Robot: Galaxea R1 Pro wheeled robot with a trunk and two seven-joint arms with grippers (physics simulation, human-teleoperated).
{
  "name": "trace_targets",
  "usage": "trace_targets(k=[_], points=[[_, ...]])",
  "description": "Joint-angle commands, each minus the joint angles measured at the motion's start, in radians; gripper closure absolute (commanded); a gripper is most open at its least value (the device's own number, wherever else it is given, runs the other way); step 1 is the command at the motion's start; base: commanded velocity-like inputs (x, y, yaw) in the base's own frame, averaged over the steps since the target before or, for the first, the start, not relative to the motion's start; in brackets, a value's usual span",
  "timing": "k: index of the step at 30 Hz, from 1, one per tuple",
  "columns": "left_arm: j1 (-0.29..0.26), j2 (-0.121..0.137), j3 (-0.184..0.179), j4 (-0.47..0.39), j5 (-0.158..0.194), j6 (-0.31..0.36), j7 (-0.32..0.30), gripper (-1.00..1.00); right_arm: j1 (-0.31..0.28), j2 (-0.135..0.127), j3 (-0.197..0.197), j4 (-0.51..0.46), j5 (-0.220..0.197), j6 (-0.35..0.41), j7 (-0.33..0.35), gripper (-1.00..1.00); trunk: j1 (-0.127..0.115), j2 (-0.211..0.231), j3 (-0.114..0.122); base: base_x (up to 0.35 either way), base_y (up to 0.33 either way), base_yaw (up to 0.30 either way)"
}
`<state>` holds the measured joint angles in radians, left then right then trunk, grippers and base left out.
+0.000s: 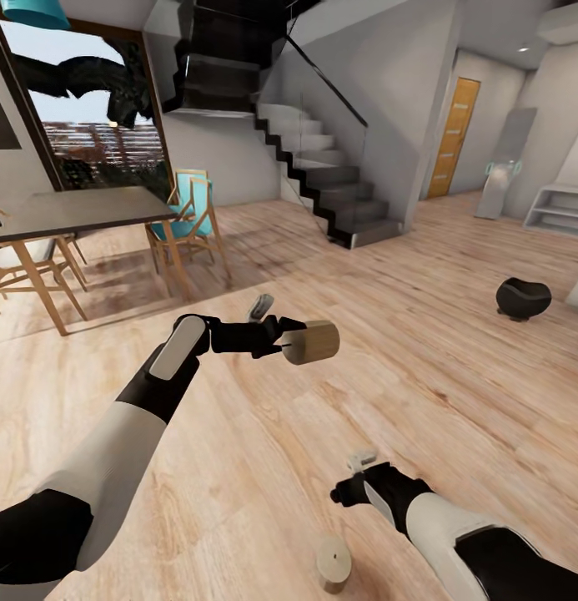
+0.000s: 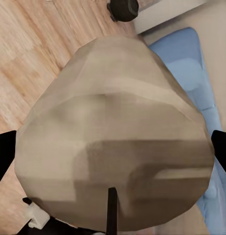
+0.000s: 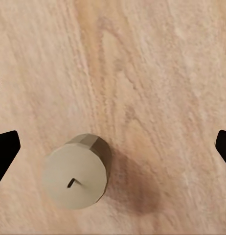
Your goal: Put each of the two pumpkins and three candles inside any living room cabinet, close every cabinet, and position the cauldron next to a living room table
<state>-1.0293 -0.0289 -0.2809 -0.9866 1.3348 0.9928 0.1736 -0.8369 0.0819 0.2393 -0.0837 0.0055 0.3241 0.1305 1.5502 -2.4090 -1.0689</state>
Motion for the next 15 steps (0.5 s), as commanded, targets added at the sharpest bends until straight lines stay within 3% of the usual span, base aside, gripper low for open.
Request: trace_targets(k=[1, 12, 15], points=[[0.0, 0.0, 0.0, 0.0, 0.003, 0.0, 0.0, 1.0, 0.0, 0.001, 0.001, 0.0, 0.0, -0.001, -0.001, -1.0, 0.0, 0.0, 0.0, 0.0, 0.0, 0.199], [0.0, 0.001, 0.0, 0.0, 0.004, 0.0, 0.0, 1.0, 0.003, 0.009, 0.003, 0.001, 0.001, -0.002, -0.024, -1.0, 0.0, 0.0, 0.0, 0.0, 0.0, 0.274], [0.0, 0.001, 0.0, 0.0, 0.004, 0.0, 0.0, 1.0, 0.004, 0.007, 0.001, 0.005, -0.002, -0.003, -0.025, -1.0, 0.0, 0.0, 0.0, 0.0, 0.0, 0.083]])
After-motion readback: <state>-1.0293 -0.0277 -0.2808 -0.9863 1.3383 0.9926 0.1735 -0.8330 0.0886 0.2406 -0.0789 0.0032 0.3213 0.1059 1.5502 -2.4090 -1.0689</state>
